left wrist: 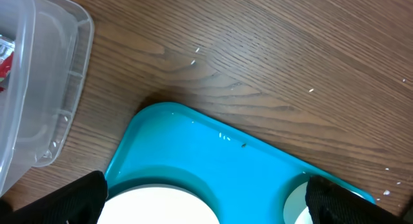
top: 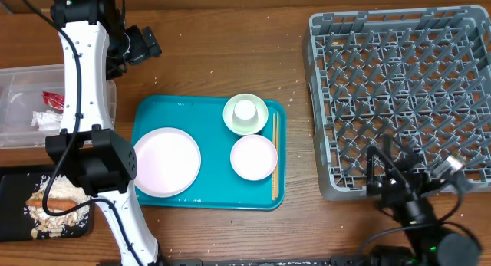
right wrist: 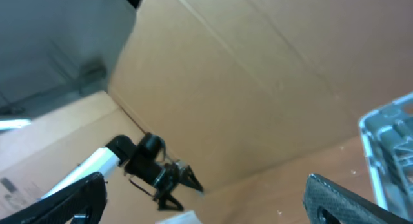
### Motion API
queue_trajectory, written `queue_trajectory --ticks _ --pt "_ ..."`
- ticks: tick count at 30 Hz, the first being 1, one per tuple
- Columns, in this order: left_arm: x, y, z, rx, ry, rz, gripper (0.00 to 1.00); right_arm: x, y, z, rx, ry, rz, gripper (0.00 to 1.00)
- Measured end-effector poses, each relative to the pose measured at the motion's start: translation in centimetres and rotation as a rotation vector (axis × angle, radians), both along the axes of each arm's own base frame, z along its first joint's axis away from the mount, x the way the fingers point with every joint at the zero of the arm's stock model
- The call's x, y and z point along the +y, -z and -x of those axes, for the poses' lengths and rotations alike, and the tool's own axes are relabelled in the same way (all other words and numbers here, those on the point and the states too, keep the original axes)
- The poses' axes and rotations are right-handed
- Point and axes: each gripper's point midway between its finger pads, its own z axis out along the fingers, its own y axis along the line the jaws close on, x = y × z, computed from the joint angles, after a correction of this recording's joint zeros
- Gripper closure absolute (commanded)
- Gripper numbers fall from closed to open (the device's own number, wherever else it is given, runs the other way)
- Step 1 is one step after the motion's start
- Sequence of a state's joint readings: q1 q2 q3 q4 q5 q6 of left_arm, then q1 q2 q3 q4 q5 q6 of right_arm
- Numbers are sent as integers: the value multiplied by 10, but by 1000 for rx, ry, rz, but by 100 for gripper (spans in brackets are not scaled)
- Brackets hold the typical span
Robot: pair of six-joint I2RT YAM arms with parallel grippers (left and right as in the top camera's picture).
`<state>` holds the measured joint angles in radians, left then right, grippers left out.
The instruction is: Sort waste into correct bins and load items into the dishwasher
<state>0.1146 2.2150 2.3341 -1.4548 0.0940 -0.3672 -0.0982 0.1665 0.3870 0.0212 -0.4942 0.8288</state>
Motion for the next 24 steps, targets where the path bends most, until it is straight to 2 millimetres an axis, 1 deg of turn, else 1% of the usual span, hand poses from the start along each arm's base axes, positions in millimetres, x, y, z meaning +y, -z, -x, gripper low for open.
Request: queue_trajectory --ticks 2,3,5,6,7,9,11,13,15,16,18,21,22,24 --pt "0 0 0 0 0 0 0 3 -25 -4 25 -6 70 0" --pt "0 0 0 -1 0 0 0 7 -41 -8 32 -21 114 0" --pt "0 0 0 0 0 0 0 13 -56 -19 82 -64 183 0" --pt "0 0 0 -2 0 0 0 17 -64 -29 126 -100 222 0" --pt "0 0 0 -1 0 0 0 19 -66 -33 144 -111 234 0" --pt "0 0 0 0 0 0 0 24 -68 -50 230 -162 278 0" --pt "0 0 0 -1 0 0 0 36 -61 -65 317 -228 317 0" --pt "0 0 0 -1 0 0 0 57 -50 -78 398 -316 368 0" --pt "0 0 0 -1 0 0 0 78 -35 -93 470 -364 425 0" --pt "0 0 0 0 0 0 0 98 -25 -106 506 -386 478 0" --pt "0 0 0 -1 0 0 0 128 -4 -124 564 -381 575 0" --pt "0 0 0 -1 0 0 0 168 21 -143 607 -374 691 0" --pt "0 0 0 0 0 0 0 183 34 -149 625 -371 736 0" --pt "0 0 0 -1 0 0 0 203 62 -158 670 -356 812 0"
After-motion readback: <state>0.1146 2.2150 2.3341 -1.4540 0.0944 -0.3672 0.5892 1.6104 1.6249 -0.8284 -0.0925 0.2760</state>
